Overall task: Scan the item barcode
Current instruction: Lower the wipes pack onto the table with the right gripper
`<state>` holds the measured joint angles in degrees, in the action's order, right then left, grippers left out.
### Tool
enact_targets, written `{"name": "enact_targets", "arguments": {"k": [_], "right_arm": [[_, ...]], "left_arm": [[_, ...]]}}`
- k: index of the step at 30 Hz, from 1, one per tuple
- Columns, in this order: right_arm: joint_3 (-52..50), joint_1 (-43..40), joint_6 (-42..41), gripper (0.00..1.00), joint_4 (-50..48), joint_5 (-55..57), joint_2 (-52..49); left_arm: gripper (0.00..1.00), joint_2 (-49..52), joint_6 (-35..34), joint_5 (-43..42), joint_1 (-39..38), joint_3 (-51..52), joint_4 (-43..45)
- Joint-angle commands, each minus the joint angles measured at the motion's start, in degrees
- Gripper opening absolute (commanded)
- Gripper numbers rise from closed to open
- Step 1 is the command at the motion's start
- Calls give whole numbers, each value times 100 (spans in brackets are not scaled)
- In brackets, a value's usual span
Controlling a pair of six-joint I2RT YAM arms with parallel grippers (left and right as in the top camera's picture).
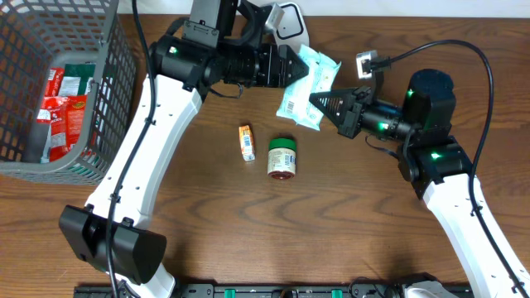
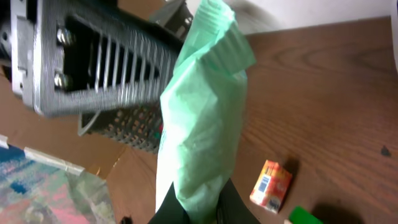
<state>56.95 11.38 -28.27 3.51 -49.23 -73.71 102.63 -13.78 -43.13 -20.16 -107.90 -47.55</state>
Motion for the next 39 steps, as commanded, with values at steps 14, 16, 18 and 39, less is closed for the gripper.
{"name": "enact_targets", "arguments": {"k": [14,16,18,39], "right_arm": [[70,-1419,1108,1,1416,-1626,-1296],[70,-1434,1364,2,1434,-1751,-1676],[70,-1436,1565,2,1434,-1749,-2081],[72,-1375,2688,34,1537,428,-4009]], "left_arm": [[70,-39,564,2341,280,4,-927],[70,-39,651,2389,280,4,-1045],[70,-39,651,2470,280,4,-1169],[71,-39,907,2590,280,7,-1456]]}}
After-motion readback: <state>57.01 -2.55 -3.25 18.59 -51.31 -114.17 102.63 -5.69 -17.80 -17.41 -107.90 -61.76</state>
